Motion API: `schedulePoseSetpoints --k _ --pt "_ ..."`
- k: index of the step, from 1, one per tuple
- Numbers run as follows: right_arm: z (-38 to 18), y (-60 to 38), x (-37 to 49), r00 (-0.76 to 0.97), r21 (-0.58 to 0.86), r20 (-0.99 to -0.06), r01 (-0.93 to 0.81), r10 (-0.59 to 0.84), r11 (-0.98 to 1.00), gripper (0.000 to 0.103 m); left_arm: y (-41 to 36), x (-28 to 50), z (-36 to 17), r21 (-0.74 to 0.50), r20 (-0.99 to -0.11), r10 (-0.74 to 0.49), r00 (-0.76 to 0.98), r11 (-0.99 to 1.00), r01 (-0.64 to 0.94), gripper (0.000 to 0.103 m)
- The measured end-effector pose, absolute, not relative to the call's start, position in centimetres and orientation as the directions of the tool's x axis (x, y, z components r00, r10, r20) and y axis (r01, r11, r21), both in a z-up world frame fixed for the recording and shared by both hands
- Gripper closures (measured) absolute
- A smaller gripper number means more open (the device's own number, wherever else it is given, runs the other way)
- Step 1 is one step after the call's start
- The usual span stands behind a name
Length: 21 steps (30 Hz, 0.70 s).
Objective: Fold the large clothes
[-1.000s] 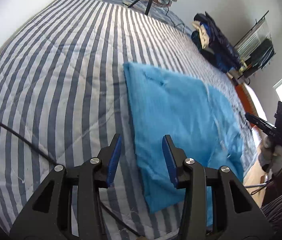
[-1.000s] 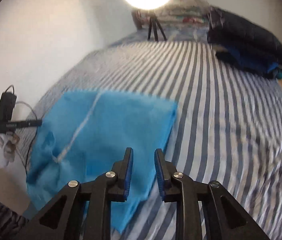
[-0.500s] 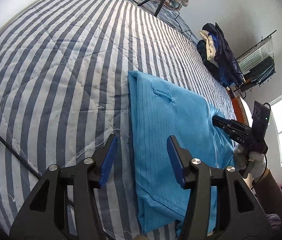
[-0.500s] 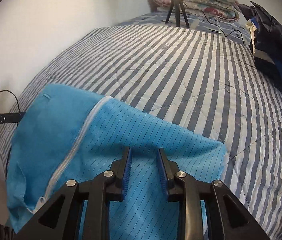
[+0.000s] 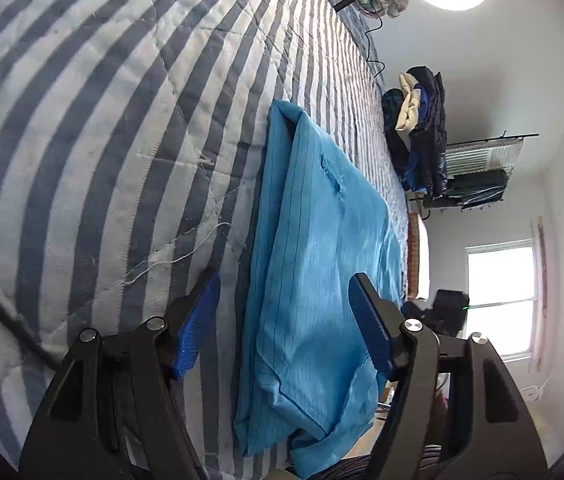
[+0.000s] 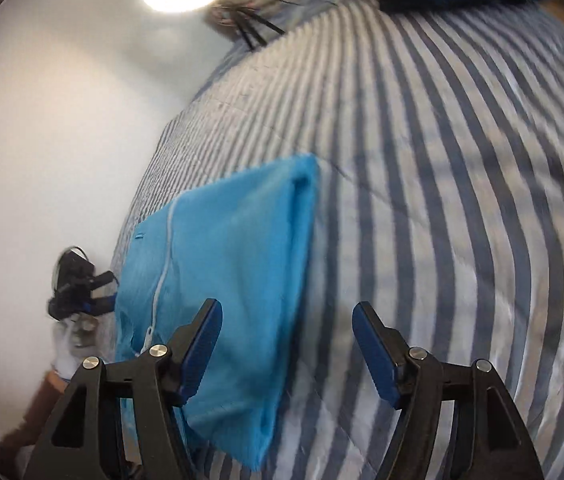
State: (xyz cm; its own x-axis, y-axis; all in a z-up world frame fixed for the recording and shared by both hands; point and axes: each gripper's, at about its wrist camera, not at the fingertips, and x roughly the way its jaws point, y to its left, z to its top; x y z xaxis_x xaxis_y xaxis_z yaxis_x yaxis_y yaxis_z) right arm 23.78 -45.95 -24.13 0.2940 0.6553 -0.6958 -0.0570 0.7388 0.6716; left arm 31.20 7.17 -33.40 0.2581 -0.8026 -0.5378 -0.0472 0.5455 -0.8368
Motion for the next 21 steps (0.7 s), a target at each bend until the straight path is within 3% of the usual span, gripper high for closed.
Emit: schedulePoseSetpoints --k 5,7,8,15,17,20,21 --pt "-25.0 -46.7 23.5 0.292 0.749 -0.619 -0.058 0.729 0.66 0.033 6.5 31.8 -33.3 -0.837 -0.537 -0.815 0.22 0.547 -0.017 0.035" --pt "-25.7 -46.6 23.7 0.259 0.796 -0.573 -0.052 0.778 0.603 0.046 5.7 32.0 -33.2 -0.831 -0.546 -0.813 0.202 0.557 -0.001 0.035" --pt "-26.1 -46.4 23.9 0.246 0.802 -0.567 -0.052 0.786 0.595 0.048 5.2 32.2 -33.1 -0.827 -0.55 -0.812 0.196 0.562 0.005 0.035" --pt "-26.5 -43.2 24.7 0.215 0.834 -0.522 -0.071 0.825 0.547 0.051 2.6 33.4 -33.1 -0.83 -0.545 -0.821 0.17 0.557 0.029 0.04" --pt "-26.5 -42.4 24.9 0.205 0.829 -0.532 -0.074 0.822 0.555 0.054 1.7 33.7 -33.0 -0.82 -0.559 -0.81 0.177 0.572 0.03 0.05" --pt "-26.3 -41.5 24.8 0.194 0.806 -0.569 -0.064 0.8 0.589 0.067 0.7 33.8 -32.7 -0.775 -0.614 -0.764 0.196 0.631 0.033 0.071" --pt "-26.0 -41.3 24.6 0.195 0.793 -0.585 -0.068 0.787 0.606 0.073 0.5 33.6 -32.5 -0.761 -0.629 -0.75 0.205 0.648 0.039 0.074"
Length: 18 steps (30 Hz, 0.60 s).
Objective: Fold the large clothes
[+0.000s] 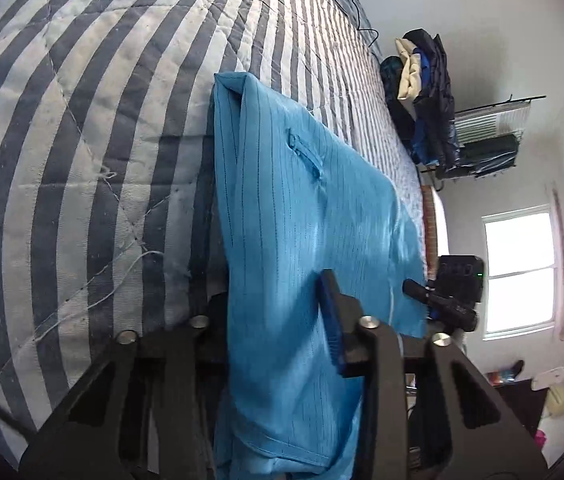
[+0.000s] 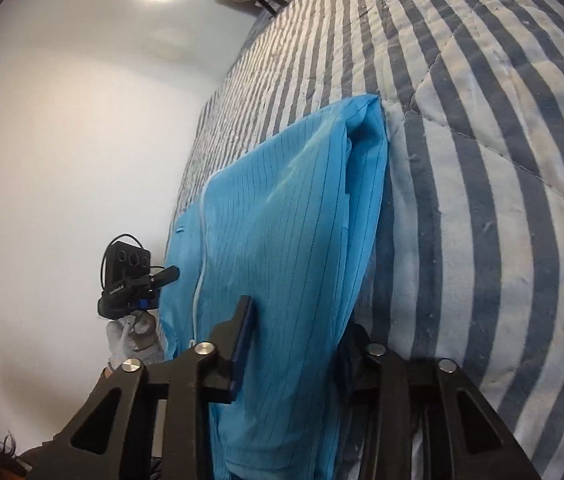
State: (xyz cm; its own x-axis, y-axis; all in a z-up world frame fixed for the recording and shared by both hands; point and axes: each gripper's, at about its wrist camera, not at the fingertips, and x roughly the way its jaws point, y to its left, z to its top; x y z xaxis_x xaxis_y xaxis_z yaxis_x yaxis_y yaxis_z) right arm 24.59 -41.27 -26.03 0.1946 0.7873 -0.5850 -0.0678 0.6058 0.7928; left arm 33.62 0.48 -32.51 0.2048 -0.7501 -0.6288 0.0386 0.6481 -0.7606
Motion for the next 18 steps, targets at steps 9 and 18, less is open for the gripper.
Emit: schedulePoseSetpoints --k 9,18 --pt "-21.0 -37.8 22.6 0.259 0.609 -0.734 -0.158 0.628 0.777 0.096 -2.4 31.7 -28.6 -0.611 -0.724 -0.616 0.309 0.781 0.127 0.096" --pt "-13.7 -33.0 19.6 0.37 0.309 -0.834 -0.302 0.41 0.902 0.099 -5.4 28.8 -23.9 -0.501 -0.741 -0.539 0.4 0.841 0.206 0.097"
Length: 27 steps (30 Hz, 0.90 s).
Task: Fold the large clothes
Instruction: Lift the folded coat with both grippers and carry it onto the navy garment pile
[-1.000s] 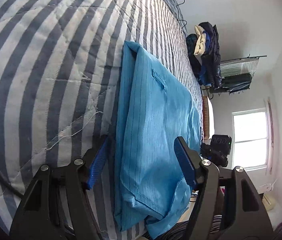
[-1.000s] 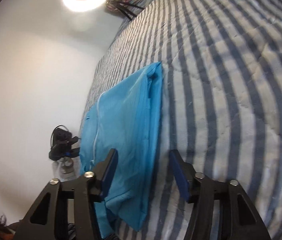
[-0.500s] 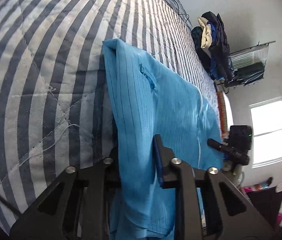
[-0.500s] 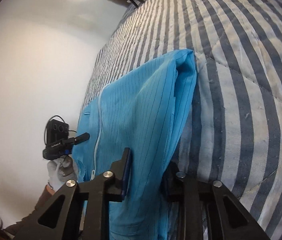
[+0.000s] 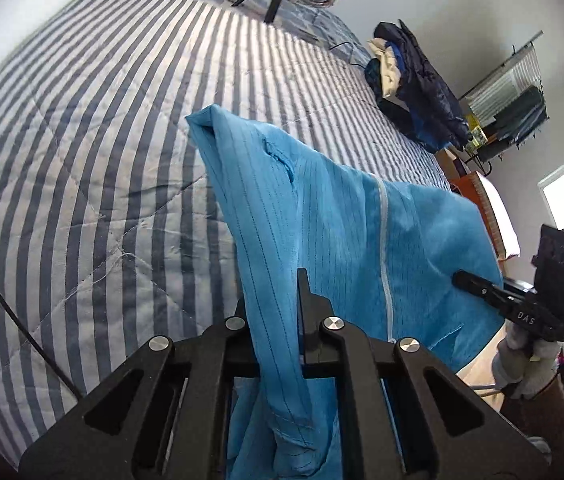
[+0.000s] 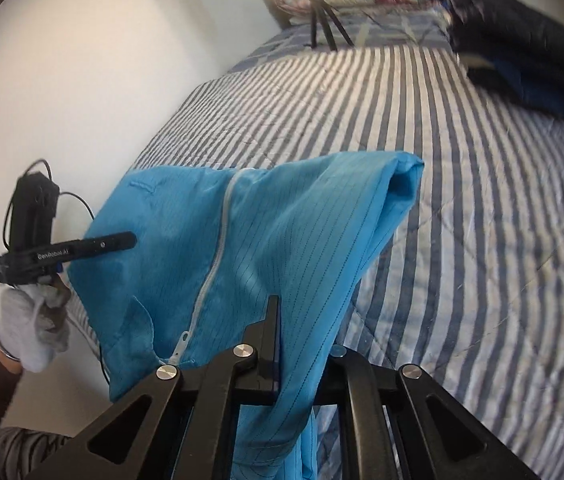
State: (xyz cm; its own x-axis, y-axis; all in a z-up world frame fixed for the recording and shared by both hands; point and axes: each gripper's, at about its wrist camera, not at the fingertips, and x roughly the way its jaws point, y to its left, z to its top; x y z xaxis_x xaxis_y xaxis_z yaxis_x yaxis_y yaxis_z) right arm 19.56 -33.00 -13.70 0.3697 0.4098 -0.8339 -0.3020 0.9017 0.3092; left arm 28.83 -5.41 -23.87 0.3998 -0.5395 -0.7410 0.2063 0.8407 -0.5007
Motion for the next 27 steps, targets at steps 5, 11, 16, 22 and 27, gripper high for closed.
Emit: schedulePoseSetpoints --k 5,11,16,22,27 --pt "-9.6 -32.9 18.0 0.442 0.183 -0.839 -0.323 0.319 0.929 0.099 -7.9 27.3 -20.1 -0.452 -0.723 -0.534 0.438 0.845 0.285 0.097" --pt "-5.2 -34.6 16.9 0.514 0.11 -0.814 -0.32 0.27 0.941 0.099 -11.0 26.6 -15.1 -0.428 -0.693 -0.55 0.466 0.834 0.348 0.097" --pt "-0.5 -37.9 17.4 0.573 0.083 -0.784 -0.286 0.24 0.955 0.099 -13.7 26.3 -10.4 -0.397 -0.661 -0.567 0.492 0.82 0.412 0.097" --pt "4.8 -42.3 19.9 0.645 0.042 -0.742 -0.23 0.184 0.972 0.099 -18.7 27.7 -4.3 -0.371 -0.605 -0.603 0.519 0.791 0.486 0.097" --pt "8.1 -45.4 22.9 0.688 -0.016 -0.717 -0.175 0.11 0.984 0.099 -23.4 30.9 -0.2 -0.387 -0.575 -0.64 0.51 0.762 0.519 0.097"
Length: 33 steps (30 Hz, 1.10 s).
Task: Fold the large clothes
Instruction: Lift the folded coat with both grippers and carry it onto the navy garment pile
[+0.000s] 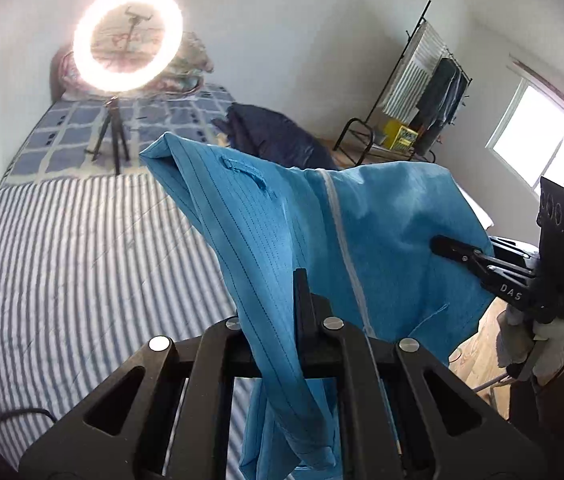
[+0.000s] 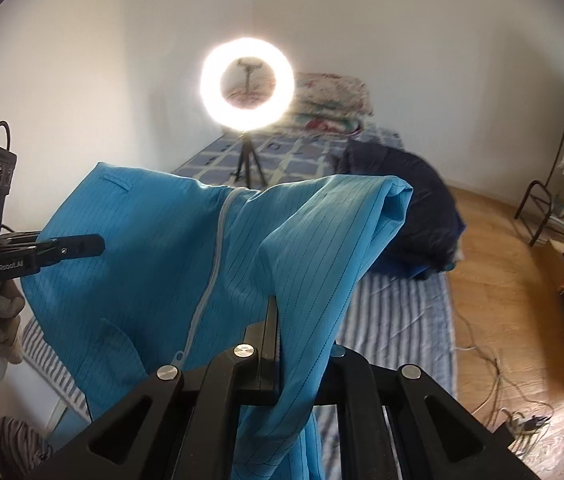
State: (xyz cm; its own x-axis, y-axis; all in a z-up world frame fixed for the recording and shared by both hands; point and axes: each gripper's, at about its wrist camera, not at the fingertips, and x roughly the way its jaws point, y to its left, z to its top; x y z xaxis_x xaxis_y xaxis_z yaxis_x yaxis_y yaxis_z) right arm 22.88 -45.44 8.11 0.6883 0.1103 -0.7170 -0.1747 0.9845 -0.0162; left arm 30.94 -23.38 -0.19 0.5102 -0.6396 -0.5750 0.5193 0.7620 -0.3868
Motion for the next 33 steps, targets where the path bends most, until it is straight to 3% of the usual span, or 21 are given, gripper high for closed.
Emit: schedulePoseSetpoints --k 8,14,23,26,33 --pt "12.7 -51.1 30.9 0.752 -0.046 -0.659 -0.074 0.026 0.996 0.099 -30.0 39.3 5.8 -0.401 -0.513 -0.693 0.507 0.715 0.572 0.097" --pt "13.2 -55.7 39.3 0.772 -0.042 -0.636 -0.017 -0.014 0.999 0.099 -33.8 48.6 6.8 -0.423 -0.476 -0.722 0.502 0.689 0.589 0.097" --pt "8.5 -61.4 50.8 0.768 -0.008 -0.638 0.068 -0.057 0.998 0.099 -40.1 60.4 4.1 -0.387 -0.504 -0.688 0.521 0.72 0.576 0.097" --pt "6.2 -61.7 53.4 0.752 -0.061 -0.652 0.074 -0.095 0.995 0.099 -42.0 62.7 2.4 -0.381 -0.523 -0.677 0.517 0.729 0.569 0.098" --pt "2.1 -64.9 58.0 0.731 -0.025 -0.676 0.104 -0.093 0.994 0.099 -44.0 67.6 -1.9 -0.407 -0.544 -0.679 0.493 0.728 0.552 0.098"
